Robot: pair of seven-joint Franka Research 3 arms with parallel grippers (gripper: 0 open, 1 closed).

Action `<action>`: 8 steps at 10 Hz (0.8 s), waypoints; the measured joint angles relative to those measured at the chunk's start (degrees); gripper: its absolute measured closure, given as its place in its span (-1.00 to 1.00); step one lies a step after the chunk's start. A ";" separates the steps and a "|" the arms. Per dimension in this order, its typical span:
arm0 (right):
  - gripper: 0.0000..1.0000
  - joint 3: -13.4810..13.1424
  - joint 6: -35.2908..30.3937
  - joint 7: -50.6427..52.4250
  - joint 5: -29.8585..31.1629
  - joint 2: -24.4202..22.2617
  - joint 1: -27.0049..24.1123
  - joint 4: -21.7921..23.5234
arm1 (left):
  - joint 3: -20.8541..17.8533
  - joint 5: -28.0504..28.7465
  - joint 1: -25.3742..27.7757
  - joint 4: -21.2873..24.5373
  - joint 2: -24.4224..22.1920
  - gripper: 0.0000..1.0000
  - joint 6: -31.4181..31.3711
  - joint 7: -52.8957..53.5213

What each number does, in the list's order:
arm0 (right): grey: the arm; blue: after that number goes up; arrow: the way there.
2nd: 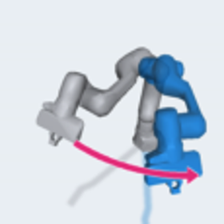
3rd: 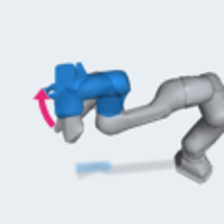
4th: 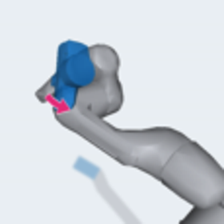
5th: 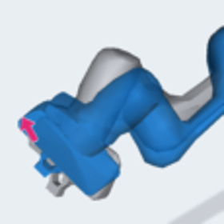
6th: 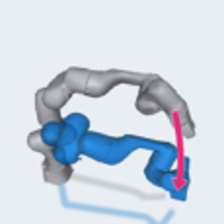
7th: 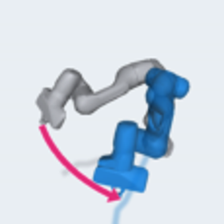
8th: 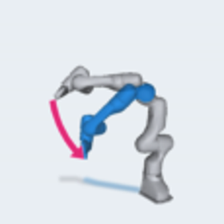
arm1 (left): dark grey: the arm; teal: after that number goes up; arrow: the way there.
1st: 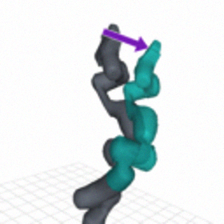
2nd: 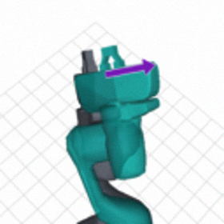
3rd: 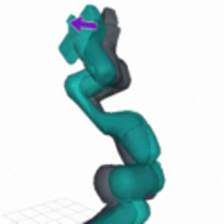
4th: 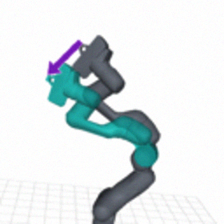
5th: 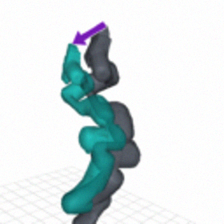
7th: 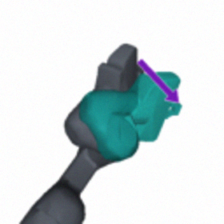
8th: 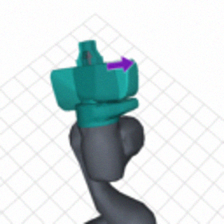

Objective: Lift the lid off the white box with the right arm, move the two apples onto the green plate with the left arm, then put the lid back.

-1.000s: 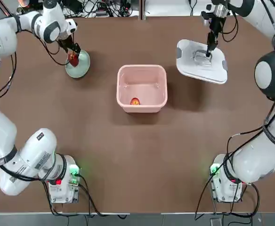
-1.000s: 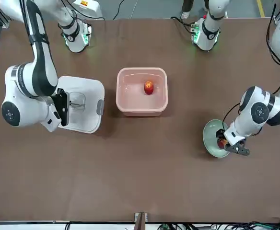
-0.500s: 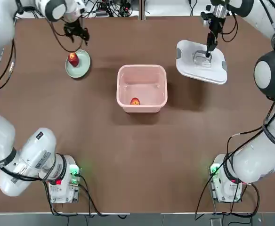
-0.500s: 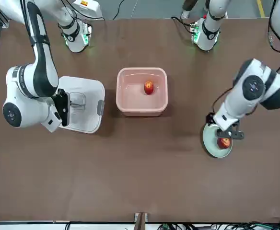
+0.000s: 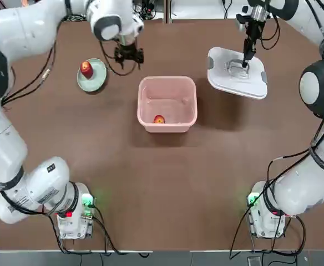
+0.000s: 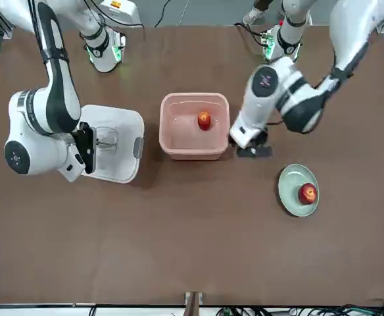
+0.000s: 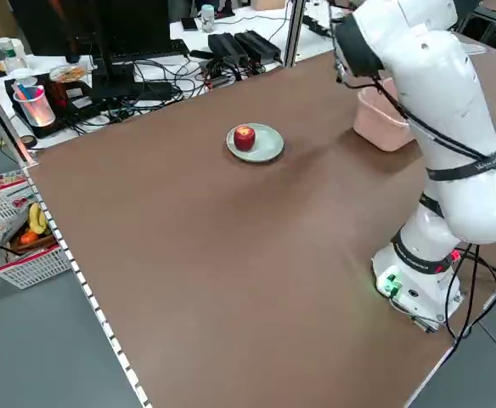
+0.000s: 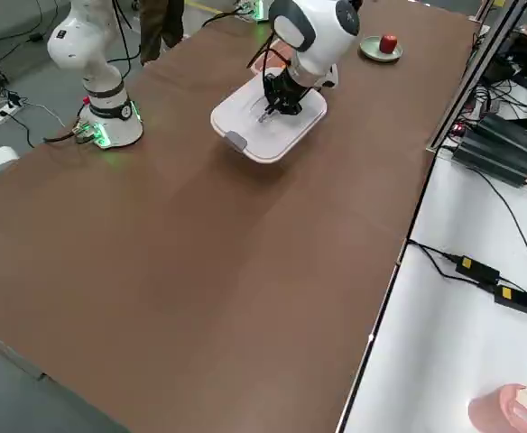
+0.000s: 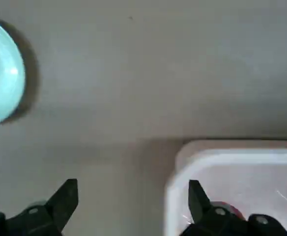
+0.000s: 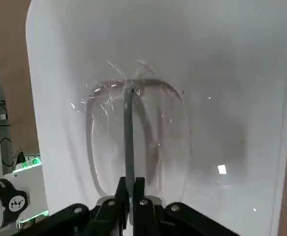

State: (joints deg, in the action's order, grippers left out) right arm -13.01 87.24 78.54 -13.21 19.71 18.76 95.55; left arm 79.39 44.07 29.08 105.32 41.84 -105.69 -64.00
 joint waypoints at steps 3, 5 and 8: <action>0.86 0.09 0.09 0.05 0.19 0.01 0.04 0.00 | -0.27 -2.30 -7.86 -0.11 0.12 -0.98 -1.32 -8.99; 0.86 0.12 0.76 0.12 0.38 0.04 0.09 -0.01 | -4.78 -2.39 -14.63 0.43 0.26 -0.91 -5.40 -14.06; 0.86 0.16 2.18 1.36 1.04 0.18 0.19 -0.01 | -10.40 -0.68 -17.98 5.26 1.39 -0.90 -13.26 -15.21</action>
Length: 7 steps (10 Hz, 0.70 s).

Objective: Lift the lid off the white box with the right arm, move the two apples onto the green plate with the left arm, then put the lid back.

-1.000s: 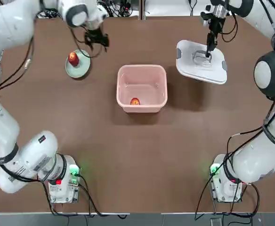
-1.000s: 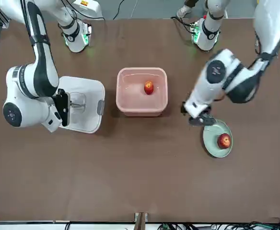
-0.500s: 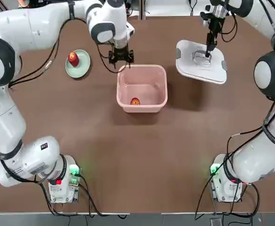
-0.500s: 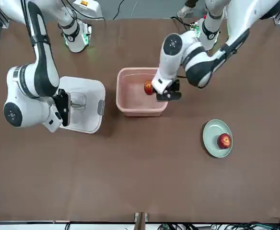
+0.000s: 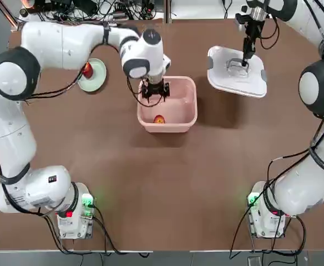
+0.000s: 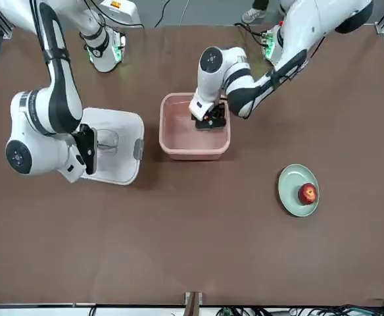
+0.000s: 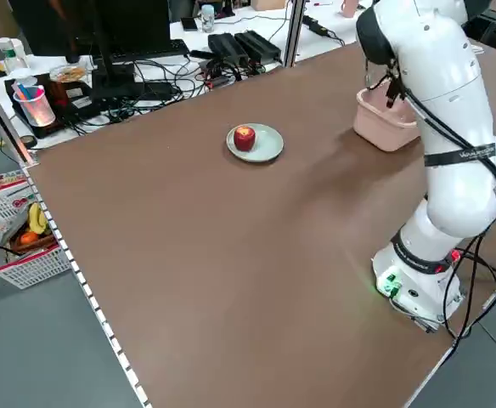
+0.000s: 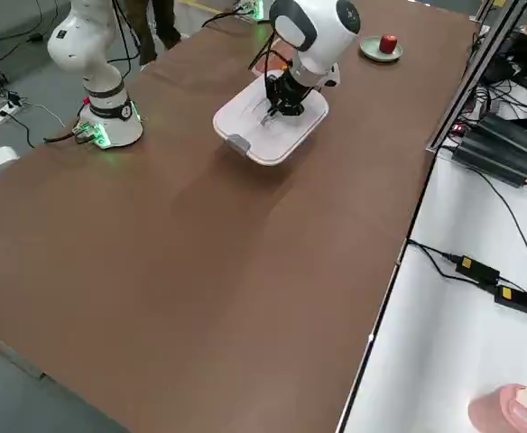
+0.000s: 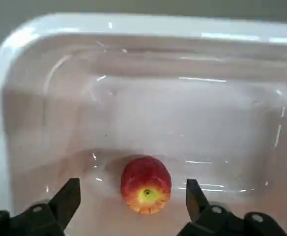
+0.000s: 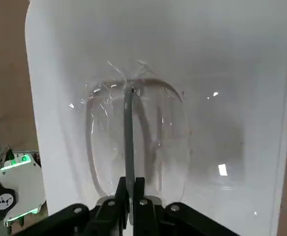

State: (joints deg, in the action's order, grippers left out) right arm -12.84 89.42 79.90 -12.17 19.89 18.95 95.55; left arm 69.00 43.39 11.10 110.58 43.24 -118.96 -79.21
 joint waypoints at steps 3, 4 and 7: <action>0.86 0.00 0.12 0.89 0.05 0.05 0.02 0.01 | -1.61 2.37 -2.19 2.75 0.53 -0.93 -3.07 -3.01; 0.86 0.01 0.17 1.04 0.22 0.05 0.03 0.01 | -2.65 2.60 -3.66 3.35 0.51 -0.94 -4.71 -3.89; 0.86 0.03 0.67 2.14 0.81 0.08 0.04 0.01 | -7.89 4.39 -9.46 3.69 0.56 -0.94 -6.46 -6.03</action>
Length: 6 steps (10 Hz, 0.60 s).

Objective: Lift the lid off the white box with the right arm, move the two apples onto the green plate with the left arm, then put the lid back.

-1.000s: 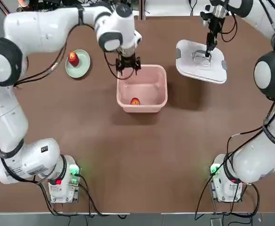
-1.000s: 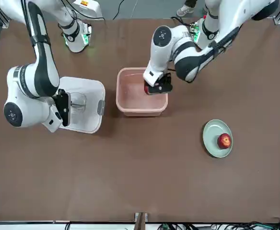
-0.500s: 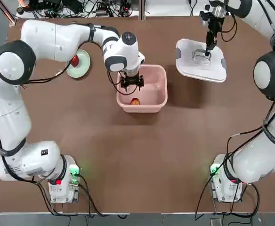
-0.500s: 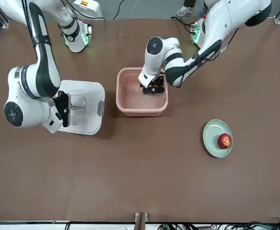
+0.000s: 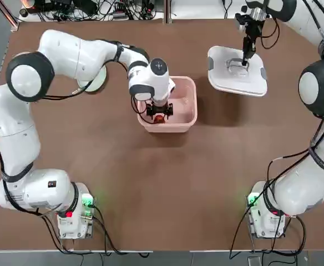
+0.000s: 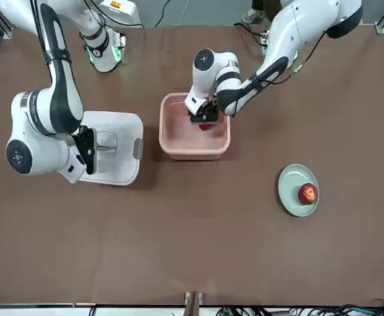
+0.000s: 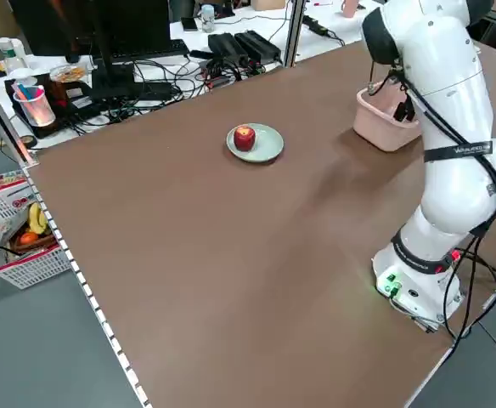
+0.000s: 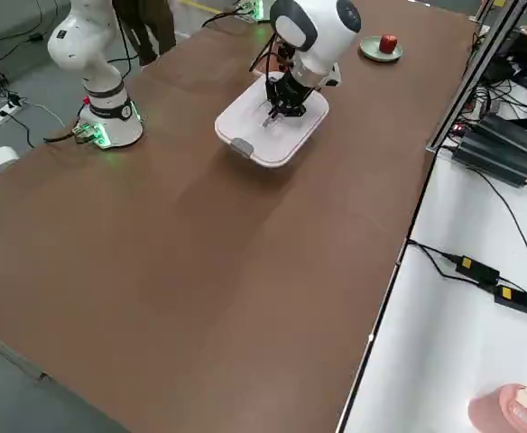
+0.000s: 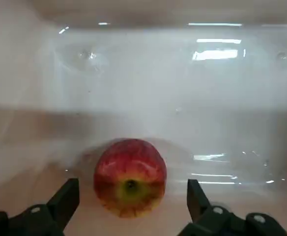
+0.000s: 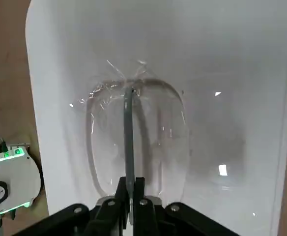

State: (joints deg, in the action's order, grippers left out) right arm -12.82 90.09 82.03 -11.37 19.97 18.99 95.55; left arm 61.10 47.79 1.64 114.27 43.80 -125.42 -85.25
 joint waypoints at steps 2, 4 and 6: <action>0.86 0.01 0.19 0.34 0.71 0.00 0.00 -0.02 | -0.43 0.52 -0.32 0.19 0.00 -0.92 -0.01 -0.12; 0.86 0.07 0.47 0.43 1.53 0.00 0.02 -0.03 | -1.10 2.18 -0.31 0.64 0.10 -0.91 -0.17 -0.15; 0.86 0.09 0.85 0.46 2.46 0.00 0.02 -0.08 | -2.12 3.39 -0.39 1.07 0.53 -0.87 -1.88 -0.24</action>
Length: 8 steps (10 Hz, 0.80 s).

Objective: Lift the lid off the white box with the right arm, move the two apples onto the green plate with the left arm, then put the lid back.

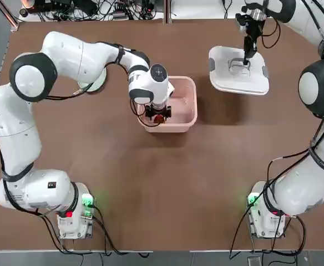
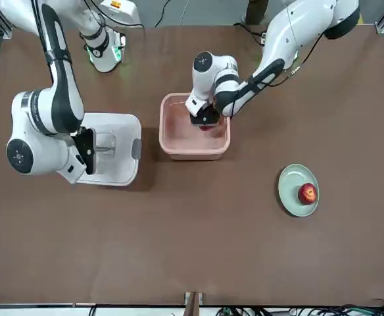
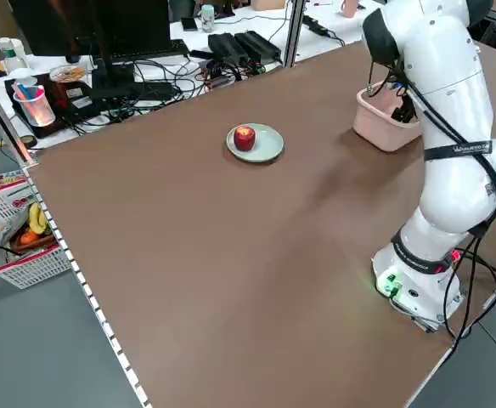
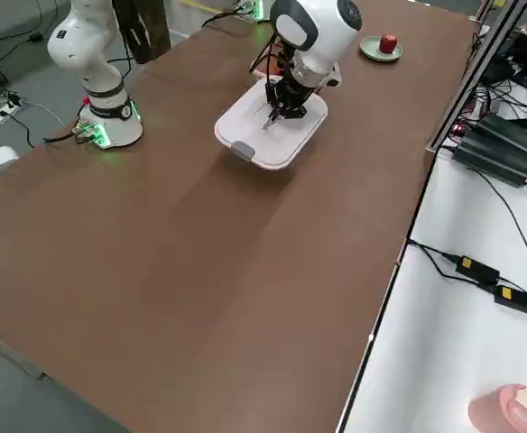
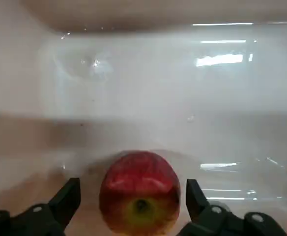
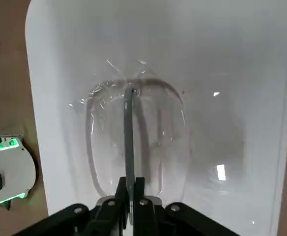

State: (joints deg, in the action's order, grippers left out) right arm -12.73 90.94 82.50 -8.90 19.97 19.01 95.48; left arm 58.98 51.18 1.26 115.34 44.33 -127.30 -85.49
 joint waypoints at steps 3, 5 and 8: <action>0.86 0.10 0.84 0.03 0.39 0.00 0.02 -0.05 | -1.03 0.32 -0.17 0.33 0.65 -0.69 -2.10 0.00; 0.86 0.13 1.02 0.04 0.43 0.00 0.03 -0.10 | -1.00 0.37 -0.10 0.33 0.65 -0.41 -2.21 0.00; 0.86 0.22 1.02 0.07 0.43 0.00 0.17 -0.15 | -0.11 0.37 0.41 0.23 0.61 -0.37 -2.12 0.00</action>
State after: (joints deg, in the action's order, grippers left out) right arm -12.51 91.96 82.56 -8.47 19.97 19.18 95.33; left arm 58.88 51.54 1.67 115.57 44.94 -129.42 -85.49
